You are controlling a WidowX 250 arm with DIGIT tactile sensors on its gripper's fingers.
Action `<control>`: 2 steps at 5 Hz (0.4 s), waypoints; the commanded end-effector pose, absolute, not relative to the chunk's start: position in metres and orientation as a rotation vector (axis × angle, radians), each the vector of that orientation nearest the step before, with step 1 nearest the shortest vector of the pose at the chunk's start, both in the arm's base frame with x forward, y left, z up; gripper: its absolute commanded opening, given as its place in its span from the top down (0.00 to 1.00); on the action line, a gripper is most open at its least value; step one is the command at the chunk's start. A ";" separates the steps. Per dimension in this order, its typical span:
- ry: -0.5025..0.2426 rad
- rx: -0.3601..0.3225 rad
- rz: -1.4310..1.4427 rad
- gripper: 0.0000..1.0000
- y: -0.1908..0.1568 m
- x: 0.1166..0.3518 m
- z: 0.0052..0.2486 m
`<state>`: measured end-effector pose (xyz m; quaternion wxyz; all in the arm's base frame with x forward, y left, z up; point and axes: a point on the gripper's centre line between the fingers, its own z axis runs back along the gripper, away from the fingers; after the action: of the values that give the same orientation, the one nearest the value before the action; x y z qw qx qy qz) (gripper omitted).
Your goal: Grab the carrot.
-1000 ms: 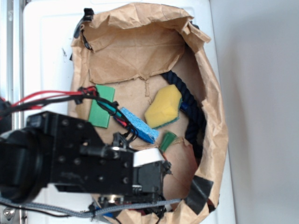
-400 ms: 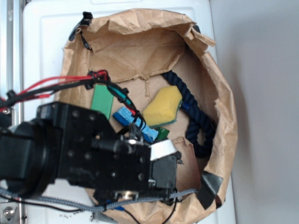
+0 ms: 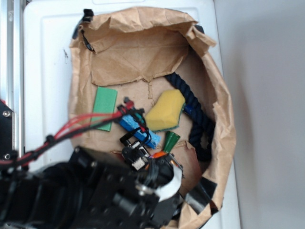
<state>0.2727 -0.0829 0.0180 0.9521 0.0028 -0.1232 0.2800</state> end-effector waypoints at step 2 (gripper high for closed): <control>-0.253 -0.024 0.596 1.00 -0.066 0.278 0.066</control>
<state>0.2682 -0.0695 0.0482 0.9540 0.0084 -0.0882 0.2865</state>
